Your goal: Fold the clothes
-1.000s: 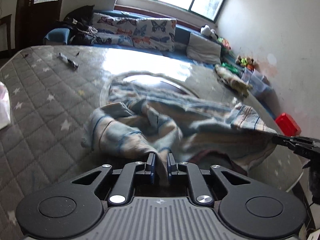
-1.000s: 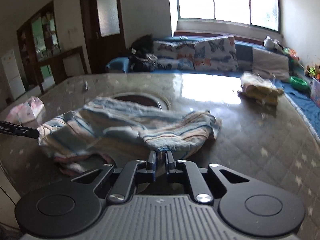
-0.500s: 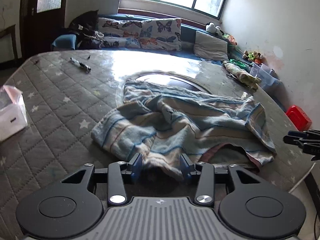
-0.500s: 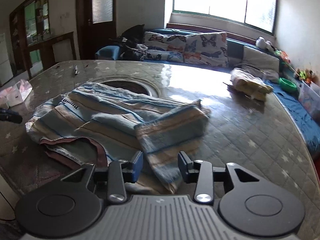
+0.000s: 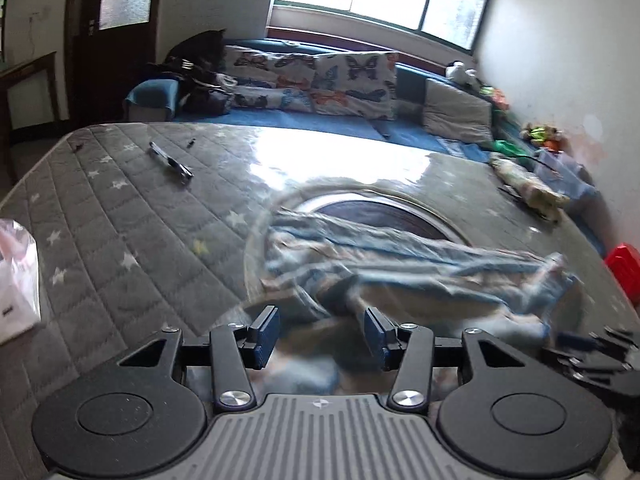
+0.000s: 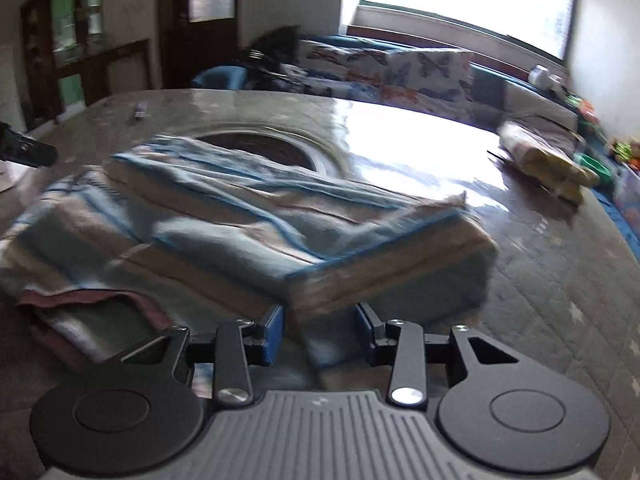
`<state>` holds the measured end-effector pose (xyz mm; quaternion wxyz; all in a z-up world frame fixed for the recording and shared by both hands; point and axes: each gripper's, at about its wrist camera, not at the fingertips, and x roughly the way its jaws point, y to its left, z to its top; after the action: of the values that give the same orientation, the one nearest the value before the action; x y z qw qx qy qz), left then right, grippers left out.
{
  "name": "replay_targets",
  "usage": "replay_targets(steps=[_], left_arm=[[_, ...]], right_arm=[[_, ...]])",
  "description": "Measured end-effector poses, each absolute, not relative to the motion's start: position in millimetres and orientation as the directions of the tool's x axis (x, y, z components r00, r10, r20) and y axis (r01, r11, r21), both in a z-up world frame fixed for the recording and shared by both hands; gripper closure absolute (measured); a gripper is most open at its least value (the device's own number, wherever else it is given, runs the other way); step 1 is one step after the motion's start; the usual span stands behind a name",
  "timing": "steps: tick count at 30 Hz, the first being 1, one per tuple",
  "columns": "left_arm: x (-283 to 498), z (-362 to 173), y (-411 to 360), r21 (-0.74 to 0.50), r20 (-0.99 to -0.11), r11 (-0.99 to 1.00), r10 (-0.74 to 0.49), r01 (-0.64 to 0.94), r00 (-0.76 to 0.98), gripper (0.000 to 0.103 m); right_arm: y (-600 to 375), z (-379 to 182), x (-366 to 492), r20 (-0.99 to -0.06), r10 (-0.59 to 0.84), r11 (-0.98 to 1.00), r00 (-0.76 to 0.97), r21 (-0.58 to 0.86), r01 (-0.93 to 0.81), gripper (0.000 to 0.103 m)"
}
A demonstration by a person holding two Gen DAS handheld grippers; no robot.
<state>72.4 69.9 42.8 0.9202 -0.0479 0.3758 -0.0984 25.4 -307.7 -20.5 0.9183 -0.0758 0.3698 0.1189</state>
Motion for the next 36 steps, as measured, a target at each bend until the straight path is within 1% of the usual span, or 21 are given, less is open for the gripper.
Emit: replay_targets(steps=[4,7,10,17,22,28,36], left_arm=[[98.4,40.1,66.1,-0.134,-0.695,0.983,-0.184,0.126,0.695,0.053],[116.1,38.9,60.3,-0.115,-0.699,0.985,-0.171,0.126,0.694,0.052],[134.3,35.8,54.6,-0.087,-0.703,0.988,-0.150,0.125,0.695,0.051],[176.3,23.7,46.2,-0.045,-0.719,0.991,-0.121,0.128,0.685,0.051],[201.6,10.6,45.7,-0.013,-0.742,0.991,-0.097,0.130,0.663,0.051],[217.7,-3.7,44.9,-0.022,-0.771,0.987,-0.120,0.162,0.626,0.051],[224.3,-14.4,34.8,-0.015,-0.783,0.978,-0.140,0.207,0.606,0.051]], right_arm=[[-338.2,-24.6,25.3,-0.714,0.087,0.985,0.695,-0.042,-0.167,0.066],[-360.6,-18.2,21.4,-0.716,0.071,0.991,0.694,-0.025,-0.128,0.066],[-375.5,1.6,22.6,-0.691,0.097,0.991,0.716,0.004,-0.130,0.065],[-389.2,38.5,66.3,-0.636,0.080,0.994,0.768,-0.001,-0.105,0.065],[-408.0,32.5,123.1,-0.664,0.066,0.998,0.745,0.040,-0.052,0.065],[-424.9,8.8,171.7,-0.733,0.093,0.994,0.674,0.107,-0.021,0.065],[-425.8,-18.7,190.0,-0.795,0.117,0.992,0.596,0.125,-0.028,0.066]])
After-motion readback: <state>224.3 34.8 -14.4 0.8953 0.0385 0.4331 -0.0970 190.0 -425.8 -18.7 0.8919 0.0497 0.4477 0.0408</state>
